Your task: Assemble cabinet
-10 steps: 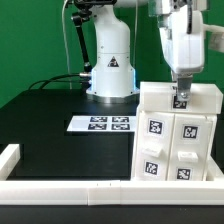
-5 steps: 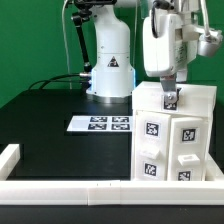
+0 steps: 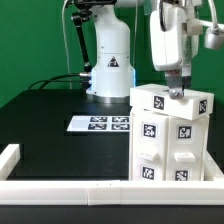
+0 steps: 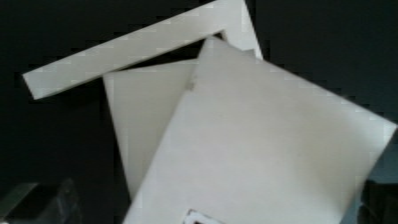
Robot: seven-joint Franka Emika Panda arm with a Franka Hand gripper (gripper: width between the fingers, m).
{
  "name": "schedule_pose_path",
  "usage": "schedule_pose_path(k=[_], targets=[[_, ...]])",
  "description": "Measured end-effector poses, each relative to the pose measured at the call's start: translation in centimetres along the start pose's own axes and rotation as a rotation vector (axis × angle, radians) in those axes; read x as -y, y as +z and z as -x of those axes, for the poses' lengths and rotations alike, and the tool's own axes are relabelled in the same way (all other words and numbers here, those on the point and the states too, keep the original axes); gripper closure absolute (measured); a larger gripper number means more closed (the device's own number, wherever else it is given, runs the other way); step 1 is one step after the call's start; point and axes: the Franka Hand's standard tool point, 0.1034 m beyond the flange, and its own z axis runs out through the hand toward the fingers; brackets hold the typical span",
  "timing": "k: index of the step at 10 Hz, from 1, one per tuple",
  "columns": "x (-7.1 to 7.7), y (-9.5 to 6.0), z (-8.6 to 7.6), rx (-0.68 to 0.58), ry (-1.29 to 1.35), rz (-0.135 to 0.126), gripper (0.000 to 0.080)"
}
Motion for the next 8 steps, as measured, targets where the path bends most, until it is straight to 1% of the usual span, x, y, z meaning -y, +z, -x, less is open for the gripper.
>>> schedule_pose_path(k=[2,5,6,8], targets=[[0.25,-0.77,0.37,0.019,-0.006,-0.009,0.0001],[0.08,-0.38,0.3,0.015,-0.077,-0.003,0.0002],[-0.18,0.03,0.2,0.01,-0.164,0.015,0.0002],[-0.4,0.11,0.36,0.007,-0.442,0.047,0.0002]])
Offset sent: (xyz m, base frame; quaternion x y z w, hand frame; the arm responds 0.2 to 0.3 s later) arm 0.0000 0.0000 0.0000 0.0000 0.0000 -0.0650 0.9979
